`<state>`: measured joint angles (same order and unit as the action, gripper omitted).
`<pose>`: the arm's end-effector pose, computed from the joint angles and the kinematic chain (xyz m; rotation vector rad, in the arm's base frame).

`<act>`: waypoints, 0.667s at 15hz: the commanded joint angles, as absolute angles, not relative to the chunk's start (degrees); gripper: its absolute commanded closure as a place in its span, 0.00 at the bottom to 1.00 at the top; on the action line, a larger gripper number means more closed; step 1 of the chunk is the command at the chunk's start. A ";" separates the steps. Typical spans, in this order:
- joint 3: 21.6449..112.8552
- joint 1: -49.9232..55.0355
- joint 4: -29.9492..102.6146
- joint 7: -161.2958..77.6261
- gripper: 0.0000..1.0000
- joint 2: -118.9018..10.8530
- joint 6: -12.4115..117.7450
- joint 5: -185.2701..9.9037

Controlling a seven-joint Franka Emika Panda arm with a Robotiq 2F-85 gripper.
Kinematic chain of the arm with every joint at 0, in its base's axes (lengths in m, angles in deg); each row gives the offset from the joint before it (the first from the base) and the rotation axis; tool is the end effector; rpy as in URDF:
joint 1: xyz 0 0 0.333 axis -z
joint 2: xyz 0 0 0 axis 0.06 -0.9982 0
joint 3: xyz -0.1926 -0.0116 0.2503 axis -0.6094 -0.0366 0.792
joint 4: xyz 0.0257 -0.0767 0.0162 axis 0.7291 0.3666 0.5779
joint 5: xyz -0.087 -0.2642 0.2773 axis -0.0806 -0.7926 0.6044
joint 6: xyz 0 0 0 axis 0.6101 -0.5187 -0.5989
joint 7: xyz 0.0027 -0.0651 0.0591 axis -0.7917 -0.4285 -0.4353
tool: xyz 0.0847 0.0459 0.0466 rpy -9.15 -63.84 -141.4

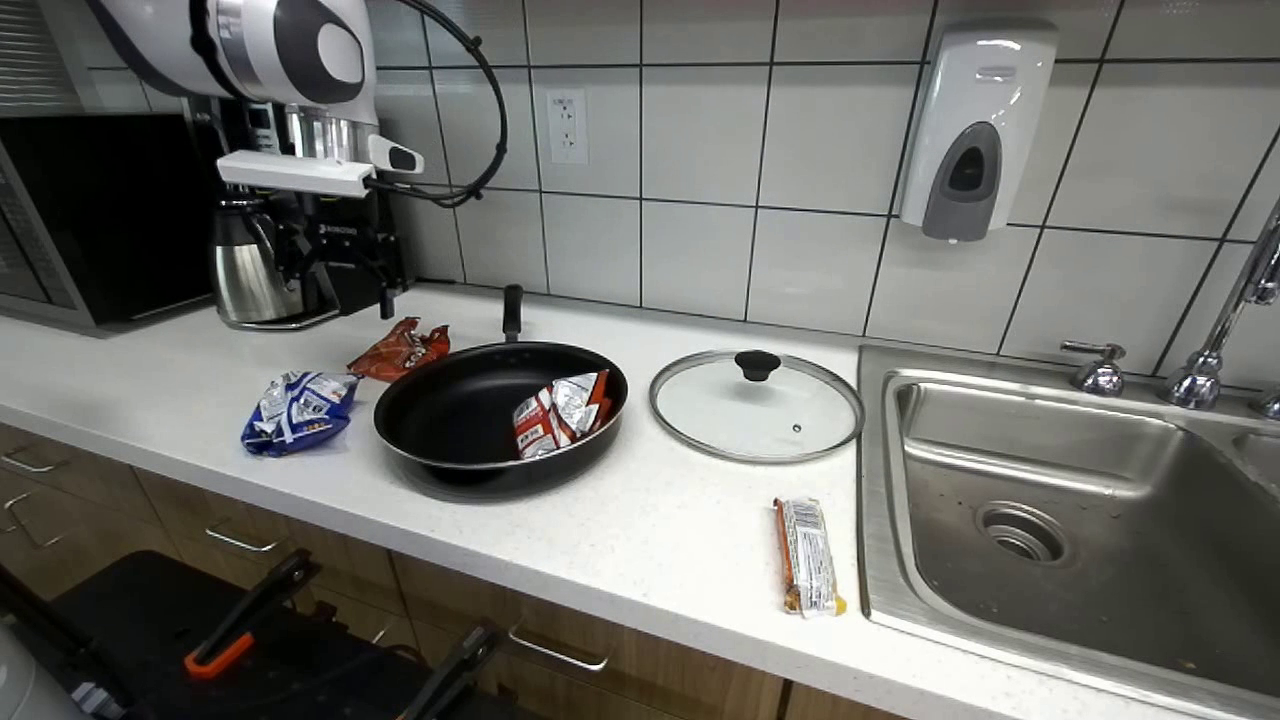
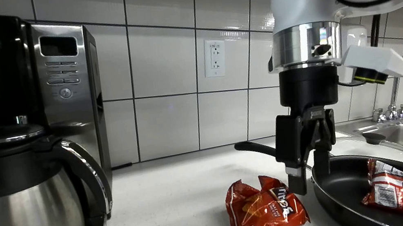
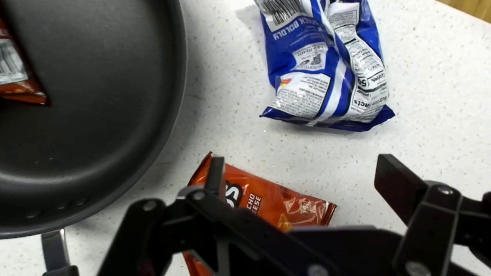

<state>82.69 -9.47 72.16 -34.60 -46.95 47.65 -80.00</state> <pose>0.4768 0.2187 0.2868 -3.0024 -0.6307 0.2357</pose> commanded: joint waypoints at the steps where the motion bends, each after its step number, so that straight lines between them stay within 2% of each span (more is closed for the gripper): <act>1: 83.74 -10.45 70.54 -38.55 0.00 -49.86 49.77 -79.41; 10: 86.22 -12.65 70.83 -38.88 0.00 -50.83 47.82 -78.84</act>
